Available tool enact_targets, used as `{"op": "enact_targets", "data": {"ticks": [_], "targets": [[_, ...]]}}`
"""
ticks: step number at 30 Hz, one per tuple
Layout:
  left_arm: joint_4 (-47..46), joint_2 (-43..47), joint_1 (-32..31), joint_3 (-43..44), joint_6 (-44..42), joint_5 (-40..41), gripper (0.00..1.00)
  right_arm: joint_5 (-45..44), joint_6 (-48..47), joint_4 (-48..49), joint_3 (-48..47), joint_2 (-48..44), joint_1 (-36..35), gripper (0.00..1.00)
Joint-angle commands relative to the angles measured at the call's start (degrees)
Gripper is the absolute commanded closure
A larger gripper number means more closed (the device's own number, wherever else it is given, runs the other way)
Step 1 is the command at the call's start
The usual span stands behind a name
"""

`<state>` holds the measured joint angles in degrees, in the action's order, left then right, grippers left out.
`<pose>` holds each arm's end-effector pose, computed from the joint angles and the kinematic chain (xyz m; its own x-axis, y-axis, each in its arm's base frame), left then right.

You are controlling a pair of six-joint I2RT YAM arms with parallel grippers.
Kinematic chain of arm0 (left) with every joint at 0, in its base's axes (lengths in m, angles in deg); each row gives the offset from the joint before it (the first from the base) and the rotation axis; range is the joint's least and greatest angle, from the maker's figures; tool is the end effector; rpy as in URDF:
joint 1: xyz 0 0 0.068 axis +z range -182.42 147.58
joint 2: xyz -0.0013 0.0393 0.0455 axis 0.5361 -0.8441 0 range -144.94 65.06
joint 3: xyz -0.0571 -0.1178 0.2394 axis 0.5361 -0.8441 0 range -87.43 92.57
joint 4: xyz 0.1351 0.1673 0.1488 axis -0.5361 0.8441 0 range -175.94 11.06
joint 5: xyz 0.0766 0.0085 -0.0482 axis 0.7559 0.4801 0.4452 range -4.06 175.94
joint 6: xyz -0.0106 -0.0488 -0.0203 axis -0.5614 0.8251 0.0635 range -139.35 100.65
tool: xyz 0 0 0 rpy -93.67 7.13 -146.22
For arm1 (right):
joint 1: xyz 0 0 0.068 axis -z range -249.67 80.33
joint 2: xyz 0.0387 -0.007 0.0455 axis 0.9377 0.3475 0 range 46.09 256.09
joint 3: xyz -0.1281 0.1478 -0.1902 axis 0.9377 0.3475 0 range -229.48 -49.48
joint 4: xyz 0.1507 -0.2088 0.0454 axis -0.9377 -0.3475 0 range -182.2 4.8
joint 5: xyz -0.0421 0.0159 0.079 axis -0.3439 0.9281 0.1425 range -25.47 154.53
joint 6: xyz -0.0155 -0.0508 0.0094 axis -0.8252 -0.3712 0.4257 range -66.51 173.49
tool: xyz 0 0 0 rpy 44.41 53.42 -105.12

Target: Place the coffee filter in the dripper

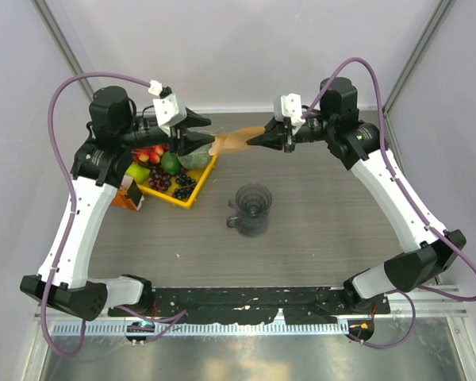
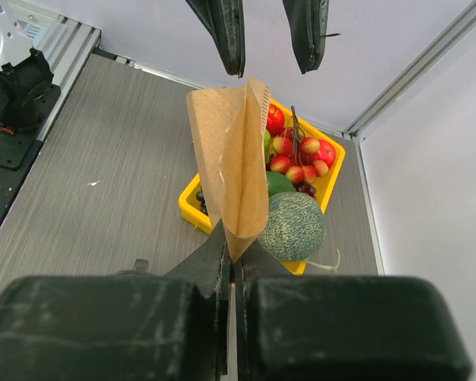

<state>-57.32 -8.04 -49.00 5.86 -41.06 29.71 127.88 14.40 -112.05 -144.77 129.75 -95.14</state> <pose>0.2266 -0.0984 0.4934 0.2198 0.1491 -0.9641 0.9315 0.2616 0.2528 0.2622 0.1601 0.4604 0.4286 -0.1091 -0.8969 -0.9035 -0.0450 -0.4263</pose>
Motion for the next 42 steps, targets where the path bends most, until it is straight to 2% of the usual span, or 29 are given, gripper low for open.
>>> {"op": "enact_targets", "data": {"ticks": [1, 20, 29, 31, 32, 34, 35, 36, 37, 39, 42], "targets": [[0.0, 1.2, -1.2, -0.4, -2.9, 2.1, 0.55, 0.6, -1.0, 0.0, -1.6, -1.5, -0.7, 0.95], [4.7, 0.2, -6.7, -0.7, -11.4, 5.9, 0.59, 0.6, -2.0, -0.1, -1.7, -1.5, -1.9, 0.95], [5.1, -1.5, -9.1, 0.0, -13.3, 8.1, 0.71, 0.8, -2.7, 0.0, -1.4, -1.4, -2.7, 0.95], [5.3, -1.9, -9.4, 0.3, -13.2, 8.2, 0.78, 0.4, -2.6, 0.0, -1.7, -1.2, -2.9, 0.95], [5.3, -2.0, -9.4, 0.5, -12.5, 8.5, 0.84, -0.8, -2.4, 0.0, -2.0, -1.0, -2.9, 0.89], [5.4, -2.5, -9.4, 1.0, -9.6, 10.3, 1.0, -3.8, -1.1, 0.0, -2.4, -1.0, -2.8, 0.66], [4.4, -2.7, -9.2, 1.2, -6.9, 11.7, 1.0, -4.8, -0.8, 0.1, -2.5, -1.1, -2.3, 0.43], [2.9, -2.7, -8.3, 1.2, -2.8, 12.2, 1.0, -6.6, 0.1, 0.3, -2.4, -1.0, -2.0, 0.35], [0.3, -2.8, -7.5, 0.9, 1.9, 12.2, 1.0, -7.7, 1.2, 2.0, -2.2, -1.1, -1.1, 0.15], [-4.8, -3.4, -5.8, 0.6, 15.5, 12.3, 1.0, -10.3, 5.2, 6.0, -1.2, -1.6, 0.5, 0.01], [-12.2, -4.2, -3.5, -0.6, 31.9, 13.1, 1.0, -15.5, 5.7, 10.7, 2.6, -3.6, 1.2, 0.04]]}}
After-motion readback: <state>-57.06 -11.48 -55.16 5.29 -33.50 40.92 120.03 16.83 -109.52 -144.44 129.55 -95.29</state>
